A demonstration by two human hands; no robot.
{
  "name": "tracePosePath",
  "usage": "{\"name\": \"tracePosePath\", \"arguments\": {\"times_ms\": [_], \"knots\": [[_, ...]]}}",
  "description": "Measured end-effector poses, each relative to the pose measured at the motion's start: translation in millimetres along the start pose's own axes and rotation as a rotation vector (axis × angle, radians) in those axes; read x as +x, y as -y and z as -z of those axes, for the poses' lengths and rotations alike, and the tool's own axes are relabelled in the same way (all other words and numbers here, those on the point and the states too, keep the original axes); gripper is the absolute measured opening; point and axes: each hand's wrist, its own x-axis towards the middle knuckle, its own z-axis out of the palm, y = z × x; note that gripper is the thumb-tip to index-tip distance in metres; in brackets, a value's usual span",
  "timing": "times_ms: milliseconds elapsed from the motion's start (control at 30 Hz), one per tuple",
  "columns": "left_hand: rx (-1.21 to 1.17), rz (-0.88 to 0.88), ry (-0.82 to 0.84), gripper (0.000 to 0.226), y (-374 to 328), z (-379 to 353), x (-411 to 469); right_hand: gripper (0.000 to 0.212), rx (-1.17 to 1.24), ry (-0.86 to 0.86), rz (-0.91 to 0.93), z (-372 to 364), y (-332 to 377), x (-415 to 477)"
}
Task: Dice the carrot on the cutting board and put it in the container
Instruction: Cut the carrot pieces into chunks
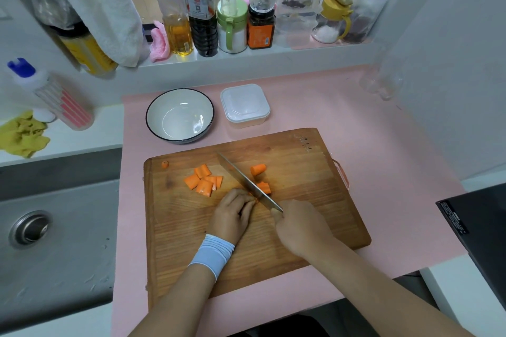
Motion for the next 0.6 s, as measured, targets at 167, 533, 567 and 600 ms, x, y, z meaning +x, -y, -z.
{"name": "tracePosePath", "arguments": {"times_ms": [167, 533, 567, 600], "knots": [[0.001, 0.006, 0.000, 0.004, 0.5, -0.4, 1.0, 0.023, 0.013, -0.013, 0.030, 6.4, 4.3, -7.3], [-0.018, 0.002, 0.011, 0.006, 0.6, 0.2, 1.2, 0.023, -0.024, 0.003, 0.021, 8.2, 5.3, -8.4], [-0.021, 0.001, 0.010, 0.006, 0.8, 0.3, 1.1, 0.022, -0.031, 0.004, 0.017, 8.5, 6.1, -8.1], [-0.025, -0.001, 0.009, 0.006, 0.9, 0.2, 1.4, 0.023, -0.038, 0.004, 0.012, 9.0, 7.5, -7.6]]}}
